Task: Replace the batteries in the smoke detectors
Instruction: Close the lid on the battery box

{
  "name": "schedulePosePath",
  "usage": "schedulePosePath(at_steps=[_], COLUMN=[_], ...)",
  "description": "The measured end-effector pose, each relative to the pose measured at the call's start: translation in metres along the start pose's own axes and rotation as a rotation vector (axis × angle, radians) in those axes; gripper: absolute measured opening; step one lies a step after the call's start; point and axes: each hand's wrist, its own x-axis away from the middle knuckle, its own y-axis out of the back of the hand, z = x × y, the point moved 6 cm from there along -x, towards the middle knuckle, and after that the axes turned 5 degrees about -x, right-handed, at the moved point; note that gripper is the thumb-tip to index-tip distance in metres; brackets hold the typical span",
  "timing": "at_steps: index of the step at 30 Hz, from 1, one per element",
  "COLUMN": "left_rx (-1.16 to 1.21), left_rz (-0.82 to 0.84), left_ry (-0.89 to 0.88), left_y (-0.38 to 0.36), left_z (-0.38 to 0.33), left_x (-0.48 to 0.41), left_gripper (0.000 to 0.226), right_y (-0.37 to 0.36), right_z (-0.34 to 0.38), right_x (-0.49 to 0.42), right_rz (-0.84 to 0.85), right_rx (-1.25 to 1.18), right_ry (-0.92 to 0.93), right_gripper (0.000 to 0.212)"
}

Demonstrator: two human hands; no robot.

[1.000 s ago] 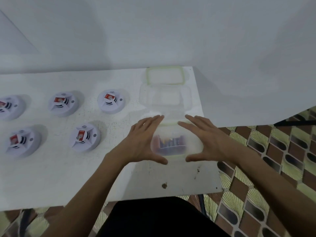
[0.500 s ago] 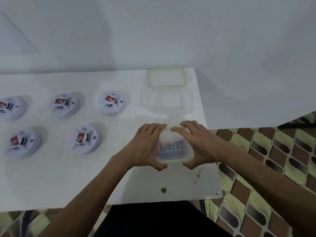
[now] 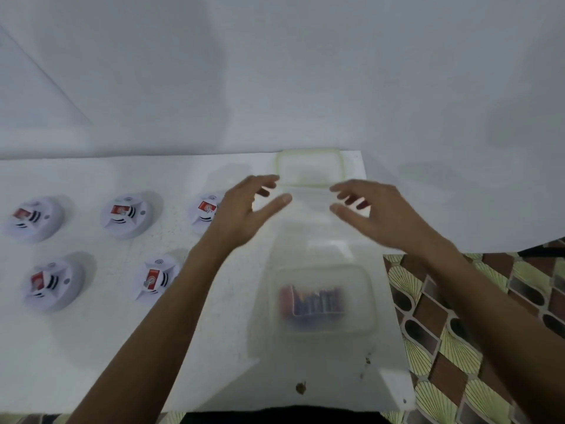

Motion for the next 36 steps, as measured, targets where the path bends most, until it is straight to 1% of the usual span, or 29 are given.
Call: schedulePosePath(at_steps=[2, 3, 5, 7, 9, 13, 15, 17, 20, 22, 25, 31, 33, 36], left_rx=[-0.002, -0.019, -0.083, -0.155, -0.204, -0.215, -0.219, -0.194, -0.093, -0.013, -0.001, -0.055, -0.085, -0.123], left_rz=[-0.008, 0.004, 0.070, 0.188, 0.278, 0.290, 0.311, 0.323, 0.325, 0.308, 0.241, 0.079, 0.060, 0.067], left_ry=[0.111, 0.175, 0.290, 0.386, 0.452, 0.520, 0.524, 0.519, 0.503, 0.499, 0.454, 0.303, 0.271, 0.221], left_y=[-0.004, -0.008, -0.020, -0.033, -0.043, -0.052, -0.055, -0.056, -0.058, -0.058, -0.050, -0.012, -0.003, -0.001], left_z=[0.019, 0.029, 0.047, 0.058, 0.064, 0.062, 0.063, 0.061, 0.054, 0.051, 0.043, 0.009, -0.001, -0.008], left_x=[-0.035, -0.051, -0.077, -0.094, -0.105, -0.116, -0.118, -0.119, -0.119, -0.118, -0.114, -0.099, -0.083, -0.050], left_gripper=[0.054, 0.058, 0.073, 0.082, 0.084, 0.090, 0.096, 0.092, 0.077, 0.075, 0.074, 0.063, 0.063, 0.059], right_y=[0.002, 0.001, -0.008, -0.019, -0.028, -0.034, -0.035, -0.036, -0.036, -0.032, -0.021, 0.010, 0.014, 0.007], right_z=[-0.025, -0.037, -0.062, -0.083, -0.094, -0.100, -0.100, -0.099, -0.093, -0.088, -0.076, -0.036, -0.023, -0.013], right_x=[-0.034, -0.050, -0.076, -0.094, -0.105, -0.117, -0.117, -0.116, -0.116, -0.115, -0.110, -0.082, -0.064, -0.031], right_rz=[-0.067, -0.066, 0.012, 0.116, 0.163, 0.162, 0.144, 0.127, 0.067, 0.015, -0.055, -0.150, -0.158, -0.124], right_rx=[-0.072, -0.088, -0.037, 0.056, 0.107, 0.158, 0.167, 0.150, -0.024, -0.162, -0.239, -0.164, -0.143, -0.060], right_ry=[-0.110, -0.186, -0.336, -0.446, -0.509, -0.545, -0.557, -0.566, -0.565, -0.563, -0.541, -0.406, -0.366, -0.345], right_gripper=[0.038, 0.040, 0.050, 0.059, 0.062, 0.061, 0.059, 0.056, 0.053, 0.052, 0.053, 0.051, 0.050, 0.051])
